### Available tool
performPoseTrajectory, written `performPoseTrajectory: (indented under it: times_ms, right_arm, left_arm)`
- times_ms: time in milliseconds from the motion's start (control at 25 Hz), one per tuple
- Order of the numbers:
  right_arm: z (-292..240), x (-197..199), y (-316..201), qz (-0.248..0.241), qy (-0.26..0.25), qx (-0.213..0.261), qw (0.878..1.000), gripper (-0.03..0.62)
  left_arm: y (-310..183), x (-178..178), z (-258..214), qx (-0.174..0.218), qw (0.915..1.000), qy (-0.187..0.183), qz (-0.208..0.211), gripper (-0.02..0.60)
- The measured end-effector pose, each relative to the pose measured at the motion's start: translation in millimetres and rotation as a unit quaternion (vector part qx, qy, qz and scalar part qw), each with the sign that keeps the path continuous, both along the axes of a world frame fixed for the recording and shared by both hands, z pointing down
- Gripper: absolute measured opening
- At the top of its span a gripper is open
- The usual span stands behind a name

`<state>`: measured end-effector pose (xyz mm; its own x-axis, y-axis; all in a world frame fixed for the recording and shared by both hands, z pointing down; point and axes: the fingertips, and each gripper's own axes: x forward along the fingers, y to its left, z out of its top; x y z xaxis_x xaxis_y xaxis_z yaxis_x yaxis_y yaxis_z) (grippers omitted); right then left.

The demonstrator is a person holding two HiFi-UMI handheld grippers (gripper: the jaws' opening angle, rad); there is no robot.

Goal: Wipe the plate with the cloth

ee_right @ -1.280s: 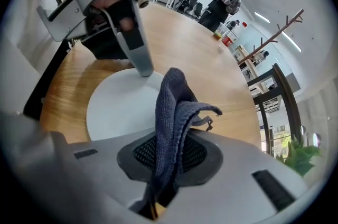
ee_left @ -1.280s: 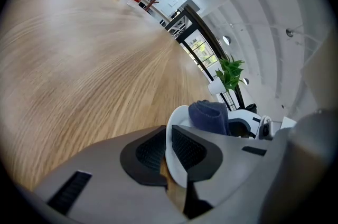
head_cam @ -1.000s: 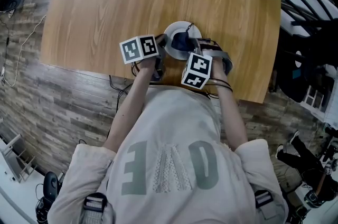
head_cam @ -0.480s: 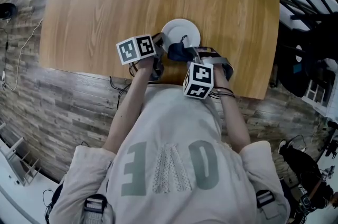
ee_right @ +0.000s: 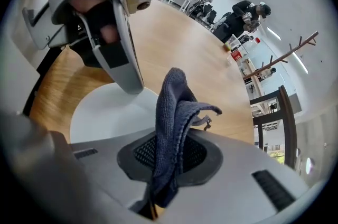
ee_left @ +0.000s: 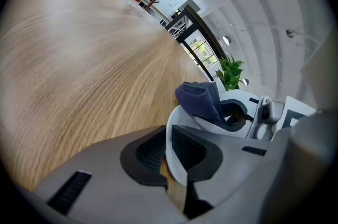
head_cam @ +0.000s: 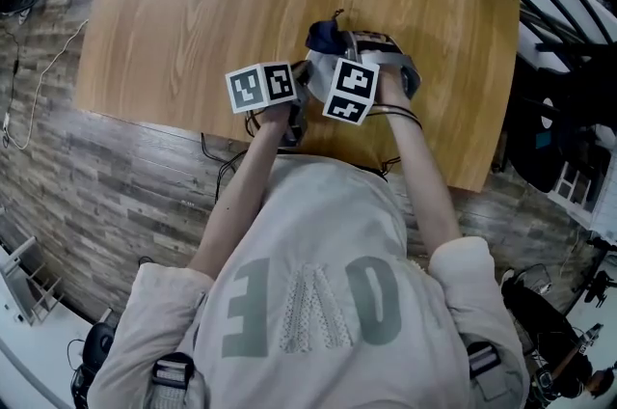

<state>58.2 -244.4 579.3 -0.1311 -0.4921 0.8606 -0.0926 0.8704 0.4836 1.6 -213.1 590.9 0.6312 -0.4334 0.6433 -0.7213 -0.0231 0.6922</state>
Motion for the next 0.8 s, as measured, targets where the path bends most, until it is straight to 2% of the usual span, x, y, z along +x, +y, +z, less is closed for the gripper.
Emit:
performPoseTrajectory:
  times_ms: [160, 400, 800]
  right_arm:
    - [4, -3, 3, -0.005, 0.009, 0.002, 1.000, 0.057]
    - [11, -8, 35, -0.038, 0.021, -0.033, 0.999, 0.057]
    - [8, -17, 106, -0.083, -0.009, -0.125, 0.989, 0.057]
  left_arm:
    - [-2, 0, -1, 0.000, 1.0000, -0.002, 0.002, 0.041]
    - [-2, 1, -2, 0.002, 1.0000, -0.005, 0.000, 0.041]
    - [-2, 0, -2, 0.004, 1.0000, -0.009, -0.001, 0.041]
